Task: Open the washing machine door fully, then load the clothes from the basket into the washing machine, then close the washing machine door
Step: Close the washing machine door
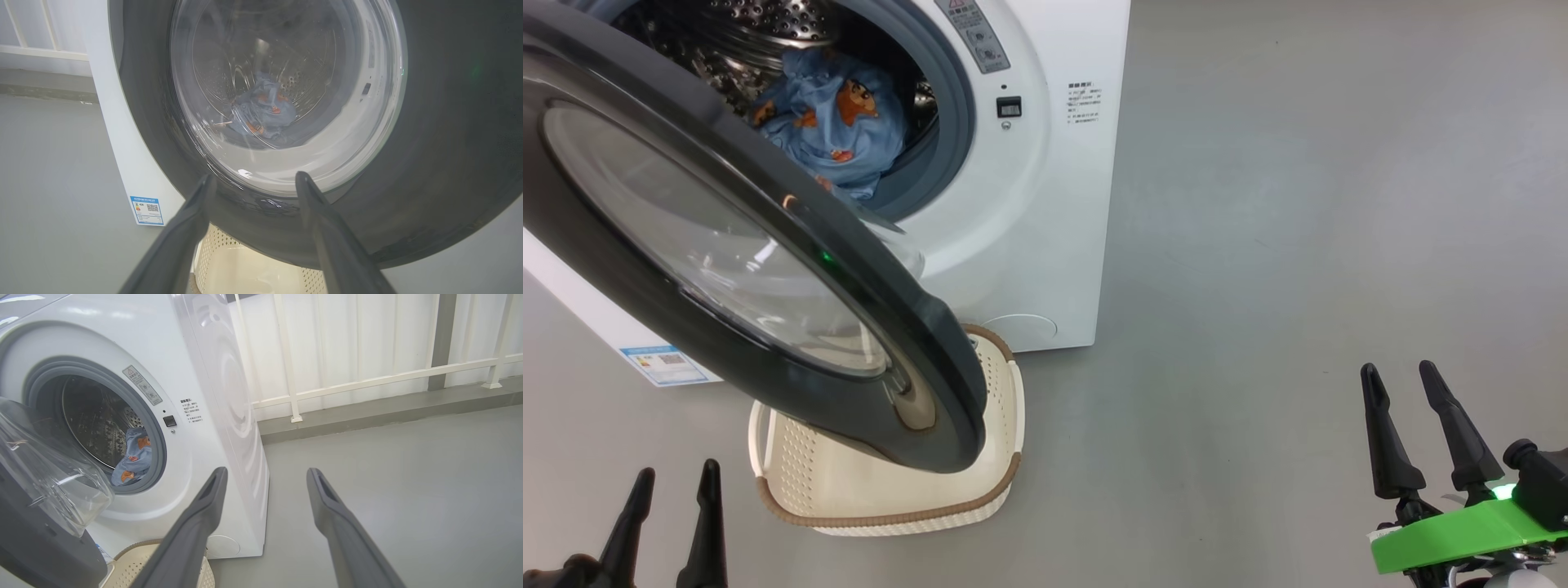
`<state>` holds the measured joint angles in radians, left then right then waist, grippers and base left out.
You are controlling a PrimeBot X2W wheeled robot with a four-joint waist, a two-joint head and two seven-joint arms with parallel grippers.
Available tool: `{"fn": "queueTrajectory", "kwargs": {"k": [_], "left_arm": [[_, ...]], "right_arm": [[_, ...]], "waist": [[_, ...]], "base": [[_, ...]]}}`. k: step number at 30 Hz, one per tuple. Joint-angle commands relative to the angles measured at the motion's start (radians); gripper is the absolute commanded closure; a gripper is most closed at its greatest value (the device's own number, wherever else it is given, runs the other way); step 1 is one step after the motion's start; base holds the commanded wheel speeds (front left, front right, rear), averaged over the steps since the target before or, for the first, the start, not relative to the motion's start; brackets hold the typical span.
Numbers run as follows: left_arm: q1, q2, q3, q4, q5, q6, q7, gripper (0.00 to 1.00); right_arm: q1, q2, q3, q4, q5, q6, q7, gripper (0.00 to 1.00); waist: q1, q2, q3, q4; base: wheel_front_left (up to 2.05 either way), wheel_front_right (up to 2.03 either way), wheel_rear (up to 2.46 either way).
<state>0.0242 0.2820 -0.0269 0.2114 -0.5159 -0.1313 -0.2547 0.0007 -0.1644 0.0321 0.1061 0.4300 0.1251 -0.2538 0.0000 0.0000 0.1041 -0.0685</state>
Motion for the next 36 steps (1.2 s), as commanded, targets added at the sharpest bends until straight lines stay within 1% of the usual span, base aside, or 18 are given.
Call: {"fn": "queueTrajectory", "kwargs": {"k": [1,4,5,7,8,9,15,22,27,36], "left_arm": [[-0.023,0.016,0.041,-0.019,0.01,0.001,-0.007,0.0],[-0.023,0.013,0.04,-0.02,0.014,0.001,-0.007,0.0],[-0.023,0.012,0.039,-0.021,0.014,0.001,-0.007,0.0],[-0.023,0.008,0.036,-0.021,0.011,0.001,-0.007,0.0],[-0.023,0.006,0.034,-0.021,0.01,0.001,-0.007,0.0],[-0.022,0.004,0.033,-0.022,0.009,0.001,-0.007,0.0],[-0.023,-0.009,0.03,-0.023,0.011,0.001,-0.007,0.0],[-0.021,-0.03,0.032,-0.032,0.01,0.001,-0.007,0.0],[-0.011,-0.046,0.022,-0.043,0.02,0.001,-0.007,0.0],[-0.002,-0.06,0.003,-0.057,0.027,0.001,-0.007,0.0]], "right_arm": [[-0.009,-0.018,0.019,-0.027,-0.007,0.006,-0.008,0.0],[-0.009,-0.016,0.018,-0.028,-0.007,0.006,-0.008,0.0],[-0.01,-0.014,0.019,-0.029,-0.006,0.006,-0.008,0.03],[-0.012,-0.014,0.023,-0.025,-0.004,0.006,-0.008,0.71],[-0.014,-0.012,0.024,-0.024,-0.001,0.006,-0.008,0.89],[-0.017,-0.011,0.026,-0.023,0.001,0.006,-0.008,1.0],[-0.029,-0.007,0.037,-0.022,0.01,0.006,-0.008,1.0],[-0.079,0.002,0.056,-0.051,0.0,0.006,-0.008,1.0],[-0.128,0.007,0.107,-0.091,-0.001,0.006,-0.008,1.0],[-0.212,0.018,0.24,-0.181,-0.002,0.006,-0.008,1.0]], "waist": [[0.0,0.0,-0.001,0.001],[0.0,0.0,-0.002,0.006],[0.0,0.0,-0.003,0.008],[0.0,0.0,-0.004,0.012],[0.0,0.0,-0.004,0.015],[0.0,0.0,-0.005,0.019],[0.0,0.0,-0.009,0.051],[0.0,0.0,-0.027,0.111],[0.0,0.0,-0.045,0.159],[0.0,0.0,-0.076,0.249]], "base": [[0.0,0.0,0.0],[0.0,0.0,0.0],[0.0,0.0,0.0],[0.0,0.0,0.0],[0.0,0.0,0.0],[0.0,0.0,0.0],[0.0,0.0,0.0],[0.0,0.0,0.0],[0.0,0.0,0.0],[0.0,0.0,0.0]]}}
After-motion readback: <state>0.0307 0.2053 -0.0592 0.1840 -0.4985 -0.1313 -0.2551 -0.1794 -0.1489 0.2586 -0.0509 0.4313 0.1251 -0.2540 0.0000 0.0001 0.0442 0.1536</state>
